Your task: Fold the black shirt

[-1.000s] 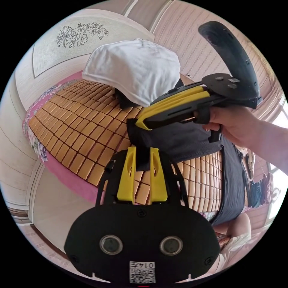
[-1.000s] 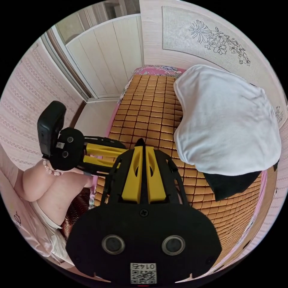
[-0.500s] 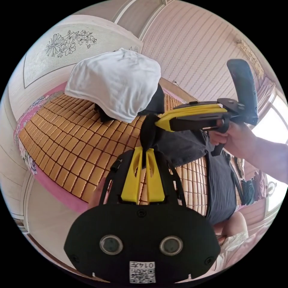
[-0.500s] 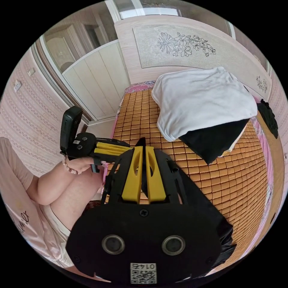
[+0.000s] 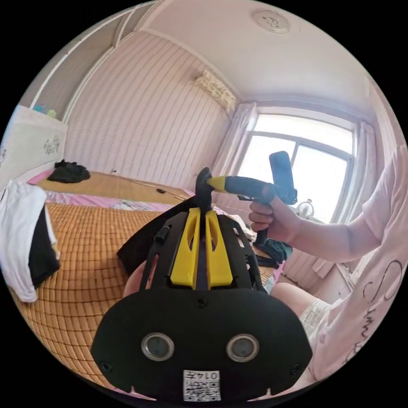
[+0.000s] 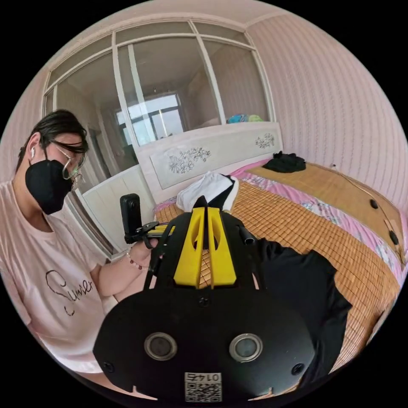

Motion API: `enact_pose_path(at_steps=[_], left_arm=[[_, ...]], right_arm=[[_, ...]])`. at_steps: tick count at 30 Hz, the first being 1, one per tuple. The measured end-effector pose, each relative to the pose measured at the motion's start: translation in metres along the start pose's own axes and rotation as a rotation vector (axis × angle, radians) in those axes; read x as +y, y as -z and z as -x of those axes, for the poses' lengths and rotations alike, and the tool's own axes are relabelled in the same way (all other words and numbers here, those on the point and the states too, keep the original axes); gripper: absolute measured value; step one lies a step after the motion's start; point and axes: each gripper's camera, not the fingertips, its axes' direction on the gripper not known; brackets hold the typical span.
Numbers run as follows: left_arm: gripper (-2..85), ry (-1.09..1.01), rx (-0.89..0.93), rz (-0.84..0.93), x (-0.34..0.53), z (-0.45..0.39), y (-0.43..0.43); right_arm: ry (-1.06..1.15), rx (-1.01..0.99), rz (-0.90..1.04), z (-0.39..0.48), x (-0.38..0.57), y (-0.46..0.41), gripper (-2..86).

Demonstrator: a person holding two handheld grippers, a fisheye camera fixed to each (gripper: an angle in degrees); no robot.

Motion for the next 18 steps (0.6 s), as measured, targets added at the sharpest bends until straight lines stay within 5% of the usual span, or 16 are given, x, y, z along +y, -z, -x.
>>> enact_pose_path(at_steps=[4,8,18], left_arm=[[0.2,0.004,0.329,0.144,0.011,-0.078,-0.08],[0.1,0.021,0.492,0.424,0.089,-0.132,-0.15],[-1.0,0.024,0.324,0.689,0.161,-0.125,-0.183]], right_arm=[[-0.148,0.31,0.106,-0.004,0.099,0.113,0.5],[-0.466,0.385,0.364,-0.04,0.222,0.136,0.5],[-0.571,0.456,0.4,-0.079,0.319,0.147,0.5]])
